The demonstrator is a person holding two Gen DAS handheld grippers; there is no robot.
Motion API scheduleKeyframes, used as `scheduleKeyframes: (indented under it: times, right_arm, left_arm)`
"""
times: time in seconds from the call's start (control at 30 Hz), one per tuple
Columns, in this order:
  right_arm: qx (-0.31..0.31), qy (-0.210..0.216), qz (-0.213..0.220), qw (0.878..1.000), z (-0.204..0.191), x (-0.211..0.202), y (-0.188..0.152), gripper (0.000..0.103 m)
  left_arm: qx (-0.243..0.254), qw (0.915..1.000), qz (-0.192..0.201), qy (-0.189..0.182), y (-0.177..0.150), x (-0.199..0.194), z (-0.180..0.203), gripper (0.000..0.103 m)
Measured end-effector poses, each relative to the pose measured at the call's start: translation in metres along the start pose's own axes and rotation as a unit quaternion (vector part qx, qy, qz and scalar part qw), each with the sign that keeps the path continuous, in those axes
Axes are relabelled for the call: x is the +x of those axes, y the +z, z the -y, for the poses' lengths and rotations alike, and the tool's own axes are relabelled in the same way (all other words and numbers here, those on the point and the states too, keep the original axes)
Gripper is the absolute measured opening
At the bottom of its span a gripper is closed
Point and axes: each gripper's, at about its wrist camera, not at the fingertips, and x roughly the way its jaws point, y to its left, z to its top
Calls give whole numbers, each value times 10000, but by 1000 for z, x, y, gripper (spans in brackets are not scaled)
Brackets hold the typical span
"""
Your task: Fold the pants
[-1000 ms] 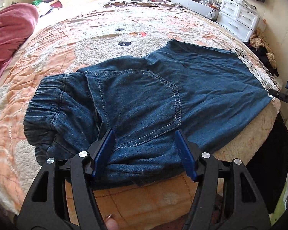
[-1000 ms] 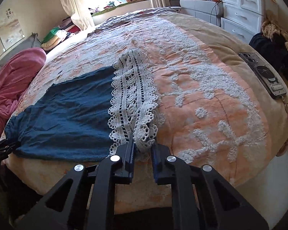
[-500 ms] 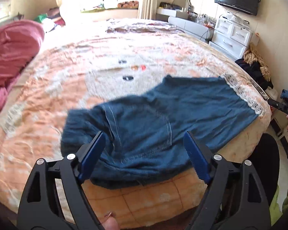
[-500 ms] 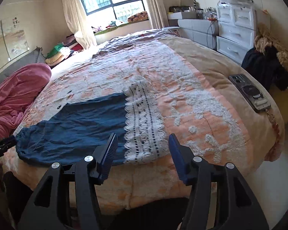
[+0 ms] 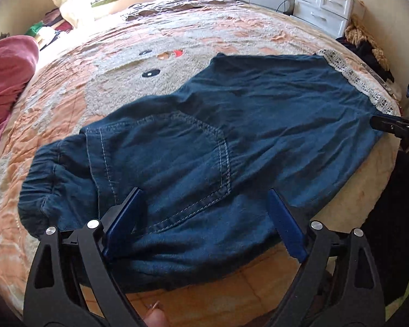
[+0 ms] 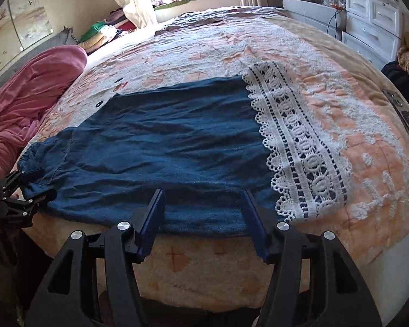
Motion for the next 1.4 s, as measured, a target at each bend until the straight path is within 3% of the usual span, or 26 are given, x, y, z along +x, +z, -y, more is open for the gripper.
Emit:
scheduleKeyframes:
  times: [0.17, 0.27, 0.3, 0.37, 0.5, 0.6, 0.87, 1.1, 1.17, 1.23, 1.4]
  right_arm:
    - [-11, 66, 106, 9999, 0, 1, -5, 60]
    - [297, 370, 438, 9979, 8, -20, -5, 64]
    - [403, 401, 605, 9966, 13, -29, -5, 70]
    - [522, 272, 822, 9949, 24, -47, -6, 75]
    - [676, -197, 918, 9933, 45, -67, -10, 81]
    - [863, -219, 904, 9919, 59, -69, -15, 83]
    - [1293, 136, 793, 9883, 75, -58, -23, 83]
    - [1556, 260, 662, 9853, 81, -38, -14, 82]
    - [1610, 286, 639, 9845, 83, -32, -11, 78]
    - [1660, 306, 602, 9838, 84, -27, -10, 66]
    - [1684, 285, 709, 9827, 82, -21, -12, 60]
  left_arm:
    - [-111, 9997, 140, -178, -9, 6, -7, 87]
    - [-214, 9994, 148, -222, -5, -2, -6, 87]
    - [-293, 9986, 171, -397, -1, -10, -6, 90]
    - [-359, 9956, 365, -791, 11, -28, -3, 93]
    - [46, 9937, 691, -886, 46, -52, 23, 93]
    - [359, 9902, 757, -1115, 75, -54, 49, 93]
    - [1060, 9798, 569, -1596, 145, -18, 114, 93]
    - [1285, 9792, 190, -1558, 190, 39, 148, 93]
    - [1377, 9786, 132, -1522, 200, 52, 155, 93]
    - [1548, 9775, 82, -1432, 209, 68, 164, 90]
    - [1781, 9723, -98, -1511, 225, 100, 182, 76]
